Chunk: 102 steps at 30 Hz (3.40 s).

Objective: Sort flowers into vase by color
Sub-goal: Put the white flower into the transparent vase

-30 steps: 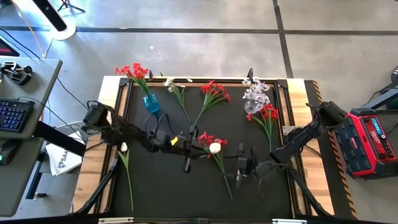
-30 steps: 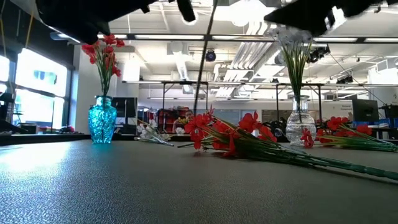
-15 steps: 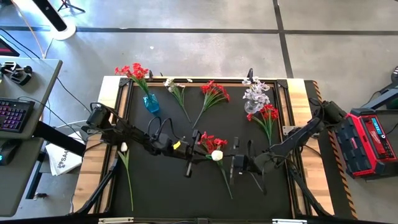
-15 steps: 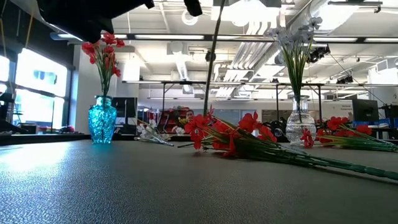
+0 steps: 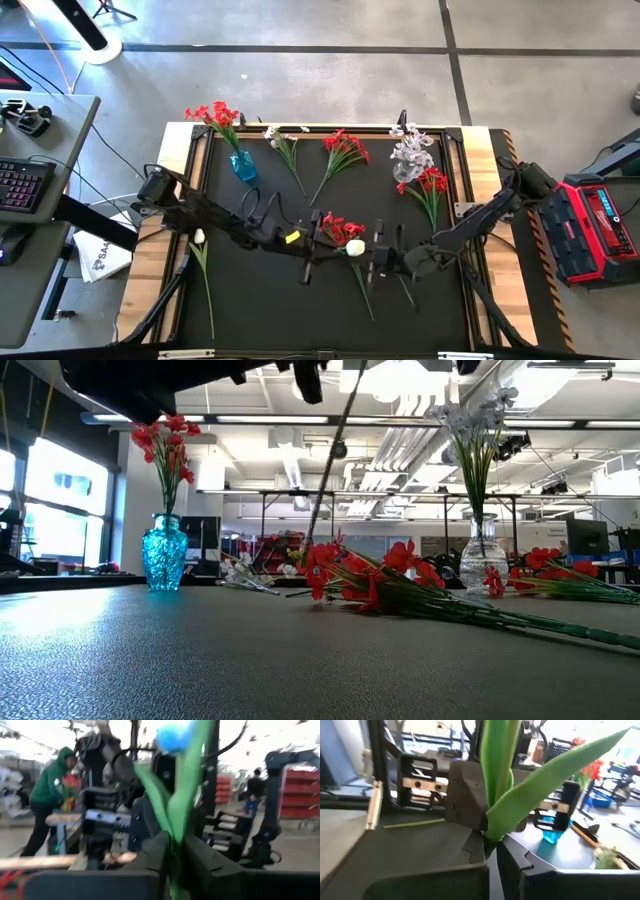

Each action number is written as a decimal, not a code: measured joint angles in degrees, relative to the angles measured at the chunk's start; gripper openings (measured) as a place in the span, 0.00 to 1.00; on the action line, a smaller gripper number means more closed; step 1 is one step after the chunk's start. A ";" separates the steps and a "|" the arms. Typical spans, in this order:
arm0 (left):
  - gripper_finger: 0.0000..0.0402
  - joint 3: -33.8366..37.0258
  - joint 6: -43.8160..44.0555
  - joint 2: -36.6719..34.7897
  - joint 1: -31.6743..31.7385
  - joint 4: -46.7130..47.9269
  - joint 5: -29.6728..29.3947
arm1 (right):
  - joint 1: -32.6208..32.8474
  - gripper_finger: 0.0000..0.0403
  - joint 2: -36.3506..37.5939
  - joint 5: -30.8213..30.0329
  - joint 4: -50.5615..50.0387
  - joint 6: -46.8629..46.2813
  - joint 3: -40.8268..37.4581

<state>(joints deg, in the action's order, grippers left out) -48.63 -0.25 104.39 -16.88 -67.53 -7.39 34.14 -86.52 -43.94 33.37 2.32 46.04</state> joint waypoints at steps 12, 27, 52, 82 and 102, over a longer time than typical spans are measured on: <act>0.40 0.06 8.56 -11.51 -1.74 40.93 -18.65 | 7.57 0.00 4.01 -21.88 -21.03 -13.02 -0.04; 0.40 0.06 18.20 -14.75 -12.87 54.12 -39.75 | 5.65 0.00 41.80 -41.55 -43.88 -3.50 -0.02; 0.40 0.06 19.05 -14.74 -13.55 53.96 -41.44 | -0.30 0.00 53.81 -28.41 -76.12 -29.63 0.00; 0.40 0.06 19.71 -14.72 -14.28 53.07 -40.72 | -15.27 0.40 12.66 33.33 -108.23 -64.54 -1.19; 0.40 0.06 20.67 -14.72 -15.10 53.16 -40.72 | -26.56 0.22 13.78 36.85 -99.67 -59.91 -9.61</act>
<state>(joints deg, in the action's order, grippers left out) -48.58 20.43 89.67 -31.99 -14.37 -48.12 7.58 -72.74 -7.08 -66.30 -57.59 36.43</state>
